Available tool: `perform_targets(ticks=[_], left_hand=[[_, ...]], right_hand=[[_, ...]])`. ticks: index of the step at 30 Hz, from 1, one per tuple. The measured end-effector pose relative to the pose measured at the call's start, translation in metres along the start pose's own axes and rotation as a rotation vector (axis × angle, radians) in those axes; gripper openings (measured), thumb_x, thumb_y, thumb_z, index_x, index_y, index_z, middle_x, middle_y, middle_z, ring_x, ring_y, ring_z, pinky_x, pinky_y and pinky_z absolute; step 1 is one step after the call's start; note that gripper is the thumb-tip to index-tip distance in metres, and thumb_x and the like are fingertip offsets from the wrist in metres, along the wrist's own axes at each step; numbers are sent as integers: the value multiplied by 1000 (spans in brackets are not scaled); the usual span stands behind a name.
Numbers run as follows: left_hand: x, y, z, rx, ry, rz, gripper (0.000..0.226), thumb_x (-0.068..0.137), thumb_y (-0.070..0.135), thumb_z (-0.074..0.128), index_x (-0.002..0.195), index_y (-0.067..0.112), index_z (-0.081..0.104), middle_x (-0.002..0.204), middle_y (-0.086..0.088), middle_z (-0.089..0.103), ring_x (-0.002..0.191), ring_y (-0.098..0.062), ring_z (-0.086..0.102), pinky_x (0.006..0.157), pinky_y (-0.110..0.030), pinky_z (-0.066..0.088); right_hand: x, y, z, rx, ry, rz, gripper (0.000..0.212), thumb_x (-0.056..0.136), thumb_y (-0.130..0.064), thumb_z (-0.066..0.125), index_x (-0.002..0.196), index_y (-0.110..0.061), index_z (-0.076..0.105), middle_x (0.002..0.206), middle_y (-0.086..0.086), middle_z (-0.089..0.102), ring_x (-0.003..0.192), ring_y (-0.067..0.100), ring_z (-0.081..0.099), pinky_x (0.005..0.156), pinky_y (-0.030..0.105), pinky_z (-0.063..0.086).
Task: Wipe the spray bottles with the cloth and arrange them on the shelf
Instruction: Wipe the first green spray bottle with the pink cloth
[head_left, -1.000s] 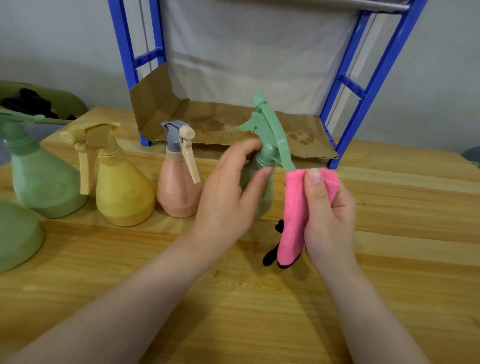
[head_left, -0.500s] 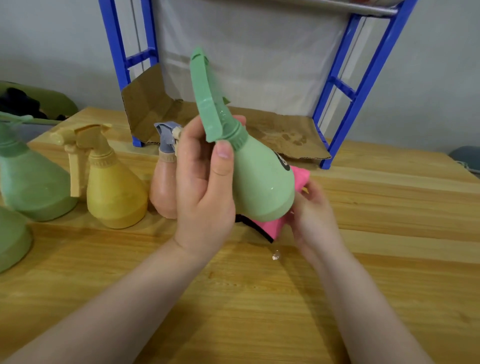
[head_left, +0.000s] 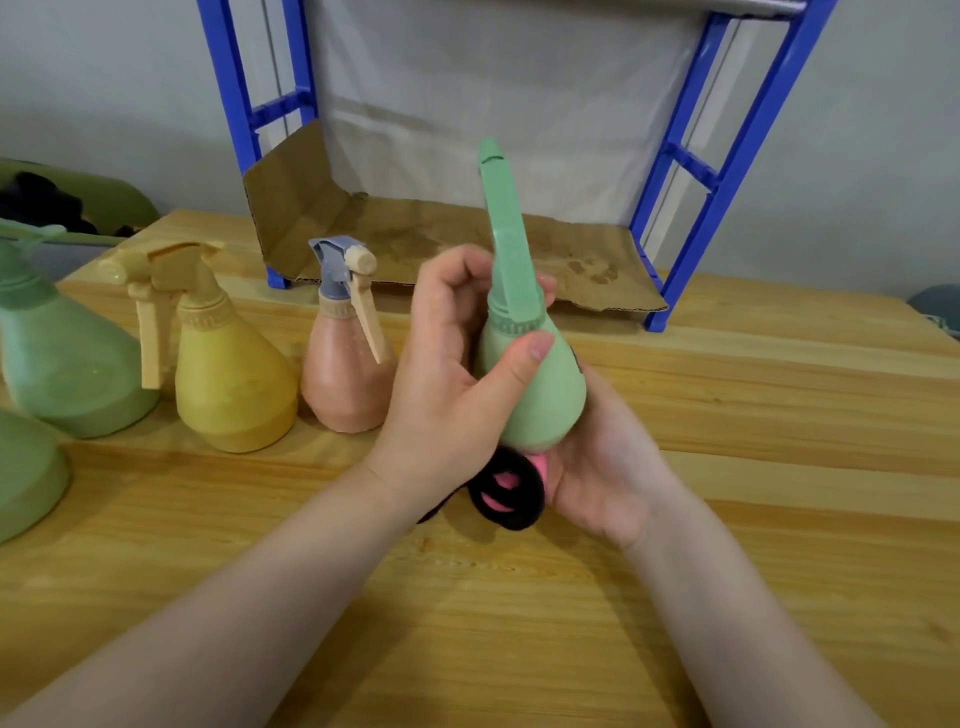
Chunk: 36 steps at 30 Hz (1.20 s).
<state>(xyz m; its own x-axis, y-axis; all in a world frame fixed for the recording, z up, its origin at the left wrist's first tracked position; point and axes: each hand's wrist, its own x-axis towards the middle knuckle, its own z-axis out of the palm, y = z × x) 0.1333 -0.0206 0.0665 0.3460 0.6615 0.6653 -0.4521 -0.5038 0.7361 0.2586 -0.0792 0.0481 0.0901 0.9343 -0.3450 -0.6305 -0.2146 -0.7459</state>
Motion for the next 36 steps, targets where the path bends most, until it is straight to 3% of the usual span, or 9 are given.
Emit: perform_targets(ticks=[2,5,7,12,16,20,25,29,36], left_hand=[[2,1,0,-8,-26,1,43,86,-10,58,120,0,33,111,-10,59,108,-19,60,95,-41,50],[4,2,-4,5,-69,-1,41,88,-7,58,120,1,34,111,-10,60,108,-18,60,94,-40,49],[6,2,-8,25,-88,2,41,89,-1,58,122,1,34,112,-8,60,108,-21,60,94,-40,49],[6,-1,-9,43,-104,-11,41,89,-1,59,122,0,35,112,-9,60,107,-23,60,94,-39,49],[0,-8,-5,41,-115,-41,40,89,4,60,121,2,36,111,-11,59,108,-20,59,94,-39,49],[-3,-10,-1,-74,-48,-105,38,90,3,60,120,5,37,109,-11,59,107,-19,60,94,-35,49],[-6,-5,4,-116,-53,-35,38,89,0,58,119,6,35,109,-15,56,106,-21,57,96,-37,48],[-5,-6,3,-78,-65,-1,39,90,-5,57,119,2,33,108,-12,56,106,-21,57,97,-38,47],[-2,-5,-2,6,-131,26,40,89,-3,58,120,-1,31,109,-14,56,106,-19,58,94,-34,48]], right_hand=[[-2,-2,0,-74,21,-30,58,102,-57,34,116,-15,72,110,17,73,90,28,73,74,38,60],[3,-4,-3,-205,99,-56,57,99,-61,38,119,-18,70,116,19,71,106,37,69,97,53,51],[5,-4,-4,-293,170,-45,56,97,-62,45,124,-18,65,115,20,71,107,39,68,99,54,50],[-2,-13,-7,-657,338,-156,48,95,-58,50,98,-15,72,70,2,76,60,14,72,55,23,55],[1,-7,-11,-817,455,-497,28,92,-50,59,88,-29,76,80,-1,77,83,25,73,82,53,57],[1,-1,-7,-737,505,-647,20,97,-37,57,92,-27,73,85,-3,75,88,26,70,83,53,55],[-1,-3,0,-346,374,-405,26,102,-37,50,102,-27,74,94,0,77,84,18,72,63,33,55],[-3,-3,5,-264,281,-207,41,101,-46,43,108,-19,73,100,8,77,93,24,73,87,44,57],[-6,-4,4,-382,256,-102,56,100,-57,35,110,-16,72,102,17,75,96,33,72,97,51,53]])
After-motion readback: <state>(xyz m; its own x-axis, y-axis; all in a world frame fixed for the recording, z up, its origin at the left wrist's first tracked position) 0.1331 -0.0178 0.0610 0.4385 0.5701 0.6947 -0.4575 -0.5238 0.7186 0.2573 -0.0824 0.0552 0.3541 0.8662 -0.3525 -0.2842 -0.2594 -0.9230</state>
